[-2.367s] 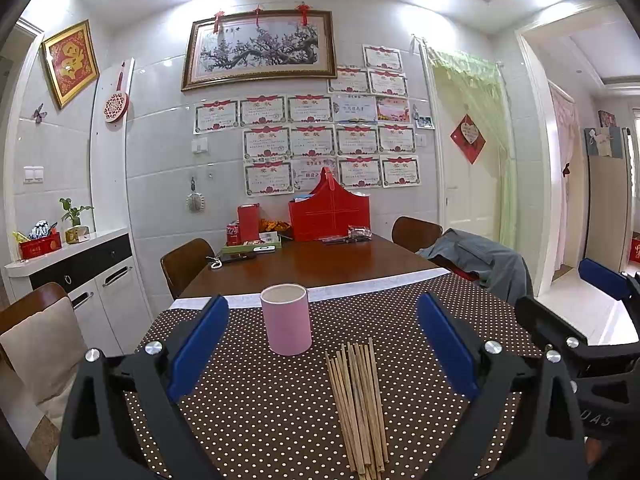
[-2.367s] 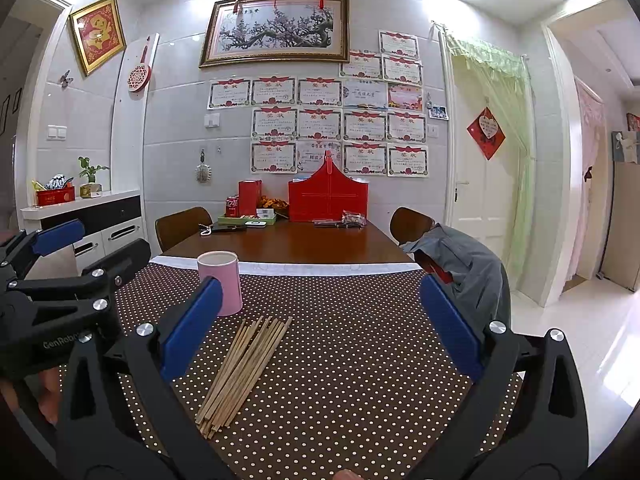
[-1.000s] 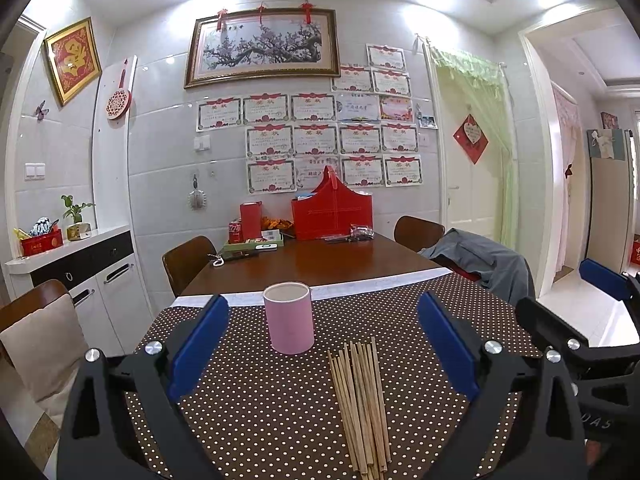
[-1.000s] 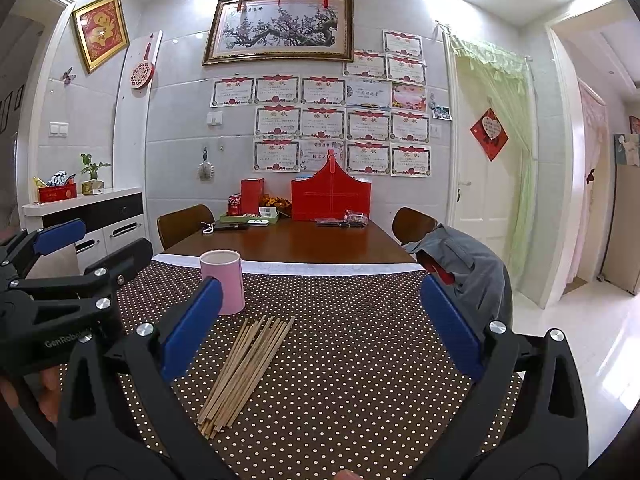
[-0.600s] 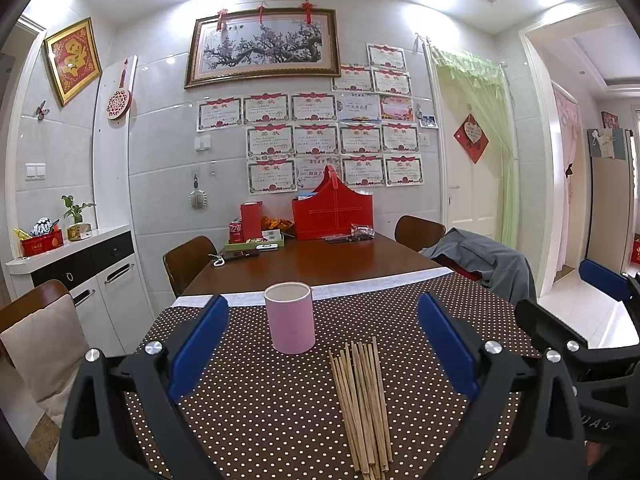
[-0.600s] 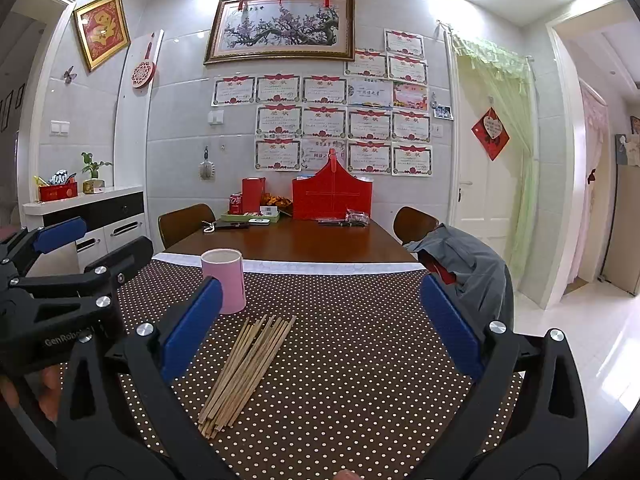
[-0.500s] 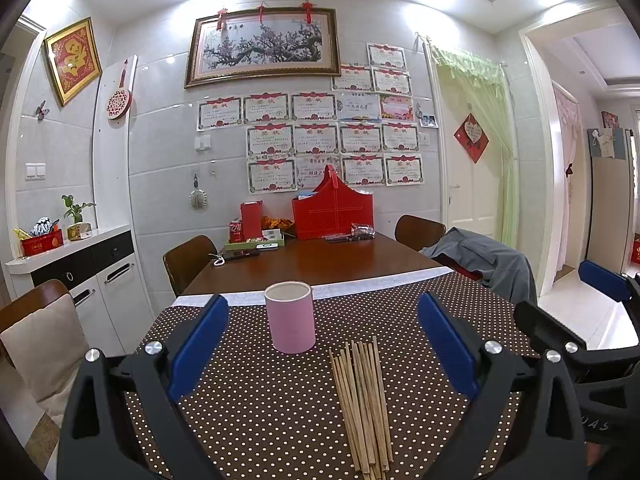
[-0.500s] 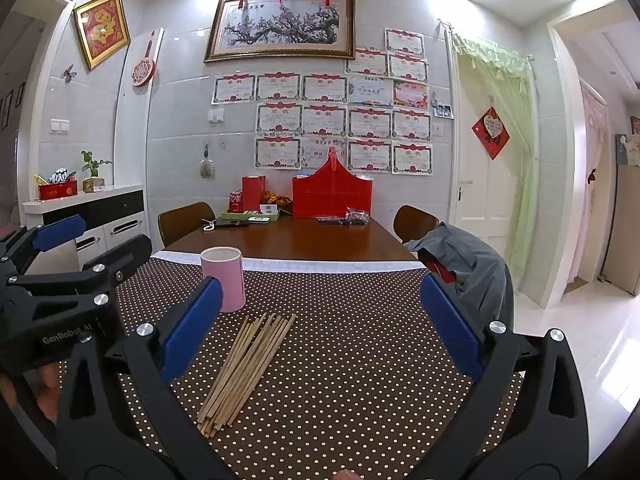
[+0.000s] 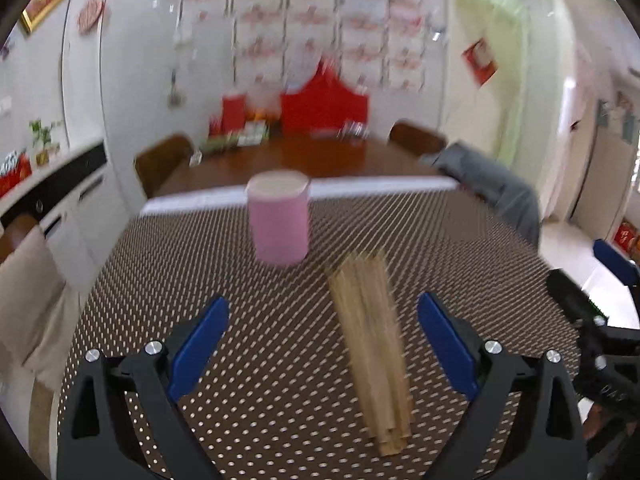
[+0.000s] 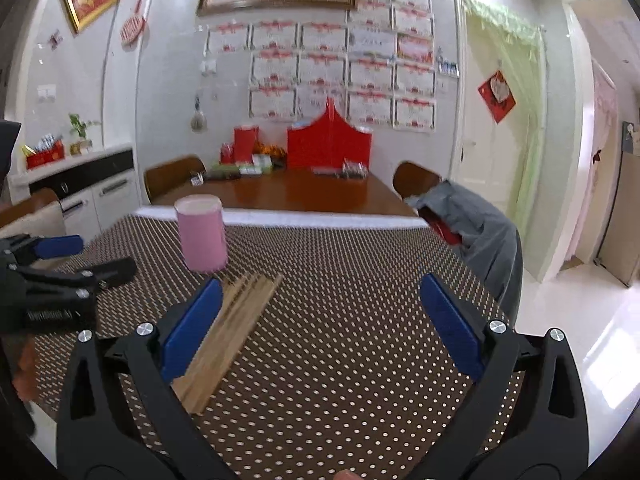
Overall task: Organize utensils
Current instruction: 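Lower both tools toward the pile of wooden chopsticks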
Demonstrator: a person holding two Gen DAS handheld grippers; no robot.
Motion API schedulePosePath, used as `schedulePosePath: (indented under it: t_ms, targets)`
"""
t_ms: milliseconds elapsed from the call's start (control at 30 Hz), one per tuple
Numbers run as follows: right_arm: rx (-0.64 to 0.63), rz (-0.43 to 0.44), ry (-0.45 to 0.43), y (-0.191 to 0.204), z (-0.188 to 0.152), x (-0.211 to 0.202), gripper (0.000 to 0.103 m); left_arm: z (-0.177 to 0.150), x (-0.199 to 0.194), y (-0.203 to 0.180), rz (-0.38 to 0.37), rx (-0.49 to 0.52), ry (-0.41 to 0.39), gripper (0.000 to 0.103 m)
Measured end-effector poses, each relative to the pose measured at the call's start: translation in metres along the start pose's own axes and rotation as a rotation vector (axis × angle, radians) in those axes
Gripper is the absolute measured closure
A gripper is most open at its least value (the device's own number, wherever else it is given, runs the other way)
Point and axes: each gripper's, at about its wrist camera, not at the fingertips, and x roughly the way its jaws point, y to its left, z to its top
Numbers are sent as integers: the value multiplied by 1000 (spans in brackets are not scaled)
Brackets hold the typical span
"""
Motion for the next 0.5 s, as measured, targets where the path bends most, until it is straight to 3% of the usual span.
schedulePosePath:
  t_ms: [200, 500]
  targets:
    - [-22, -11, 143, -4, -11, 44, 6, -6, 49, 13, -38, -40, 175, 9]
    - [-11, 48, 348, -6, -24, 100, 6, -14, 111, 8, -15, -12, 321, 9]
